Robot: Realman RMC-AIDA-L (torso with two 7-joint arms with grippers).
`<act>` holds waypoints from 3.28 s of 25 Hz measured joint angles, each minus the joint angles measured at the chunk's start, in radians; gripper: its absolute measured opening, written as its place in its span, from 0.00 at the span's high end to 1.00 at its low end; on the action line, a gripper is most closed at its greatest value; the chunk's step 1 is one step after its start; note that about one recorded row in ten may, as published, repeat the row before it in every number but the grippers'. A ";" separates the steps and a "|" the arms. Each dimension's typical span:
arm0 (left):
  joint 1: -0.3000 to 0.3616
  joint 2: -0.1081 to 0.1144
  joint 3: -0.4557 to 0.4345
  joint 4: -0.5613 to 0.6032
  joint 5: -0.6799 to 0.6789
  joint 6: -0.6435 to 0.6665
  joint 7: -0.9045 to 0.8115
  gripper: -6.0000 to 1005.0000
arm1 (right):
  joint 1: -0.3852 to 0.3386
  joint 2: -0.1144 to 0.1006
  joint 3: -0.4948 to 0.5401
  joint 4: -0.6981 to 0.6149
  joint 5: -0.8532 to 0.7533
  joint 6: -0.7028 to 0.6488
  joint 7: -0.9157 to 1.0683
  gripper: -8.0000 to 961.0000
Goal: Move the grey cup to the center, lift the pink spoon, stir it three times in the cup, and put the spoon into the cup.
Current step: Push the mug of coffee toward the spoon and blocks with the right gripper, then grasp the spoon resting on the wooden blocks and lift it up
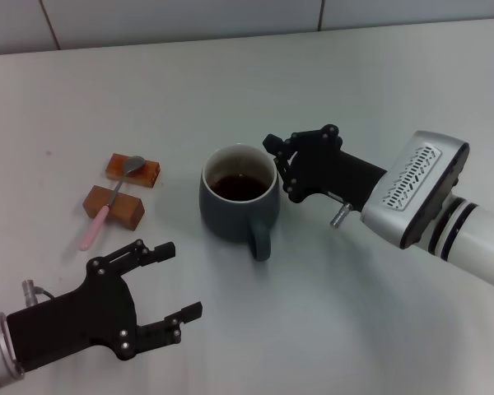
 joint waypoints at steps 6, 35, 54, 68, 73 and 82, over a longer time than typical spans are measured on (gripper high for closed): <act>-0.001 0.000 -0.002 -0.001 0.000 -0.003 -0.002 0.19 | -0.132 -0.005 0.178 -0.052 0.011 -0.171 0.015 0.99; -0.001 -0.005 -0.004 -0.022 0.006 0.002 -0.002 0.19 | -0.465 -0.012 -0.217 -0.543 -0.278 -0.685 0.672 0.99; -0.001 -0.006 -0.004 -0.035 0.004 0.003 0.001 0.19 | -0.449 -0.011 -0.218 -0.528 -0.328 -0.634 0.690 0.67; -0.002 -0.006 -0.004 -0.035 0.005 0.011 0.000 0.19 | -0.449 -0.010 -0.219 -0.524 -0.329 -0.634 0.688 0.34; -0.002 -0.006 -0.021 -0.043 -0.004 0.033 -0.008 0.19 | -0.446 -0.009 -0.219 -0.521 -0.327 -0.634 0.688 0.22; 0.025 -0.004 -0.307 -0.146 -0.149 0.182 -0.281 0.19 | -0.431 -0.009 -0.219 -0.515 -0.325 -0.633 0.687 0.22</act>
